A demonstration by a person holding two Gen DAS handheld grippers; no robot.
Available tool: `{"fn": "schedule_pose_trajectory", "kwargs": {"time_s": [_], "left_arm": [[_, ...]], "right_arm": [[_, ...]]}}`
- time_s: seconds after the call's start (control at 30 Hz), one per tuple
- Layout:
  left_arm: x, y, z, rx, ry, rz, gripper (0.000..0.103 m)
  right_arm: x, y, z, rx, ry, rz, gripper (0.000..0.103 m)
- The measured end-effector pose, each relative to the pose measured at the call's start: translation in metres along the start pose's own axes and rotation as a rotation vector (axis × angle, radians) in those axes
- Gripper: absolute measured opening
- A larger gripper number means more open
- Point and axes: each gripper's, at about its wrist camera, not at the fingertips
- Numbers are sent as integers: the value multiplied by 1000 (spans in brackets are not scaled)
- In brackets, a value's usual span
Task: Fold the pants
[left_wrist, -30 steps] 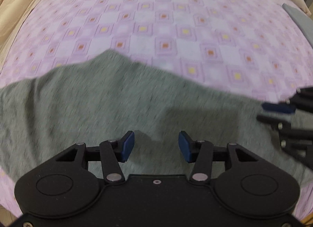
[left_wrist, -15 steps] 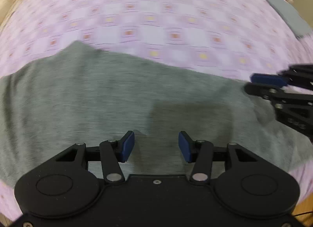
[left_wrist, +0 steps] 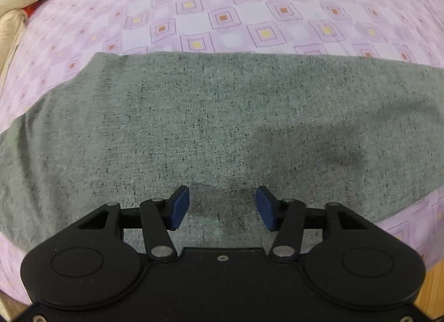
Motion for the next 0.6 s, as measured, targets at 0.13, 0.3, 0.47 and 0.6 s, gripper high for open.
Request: {"fn": "schedule_pose_trajectory", "kwargs": {"time_s": [0.13,0.3,0.47,0.6], "left_arm": [[9,4,-14,37,-16,3,59],[30,7,-43,8,-48,-23,59],[43,24,-80,-38,-96,-67,59],[36,51,-115,-73,-121,-117,59]], "right_arm": [[5,-11,-47,-340,76,-101,27],[-21,-1,-67,-454,121,-174,30],[-23,26,-54,-372,96,-122,15],[2,40,-33,-211,140,-134,14]]}}
Point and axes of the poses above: each gripper's, at about its wrist camera, not at the fingertips, and x roughly against the way its jaws point, z to its left, y to its top, and after that the axes turned 8 degrees about y, right-handed
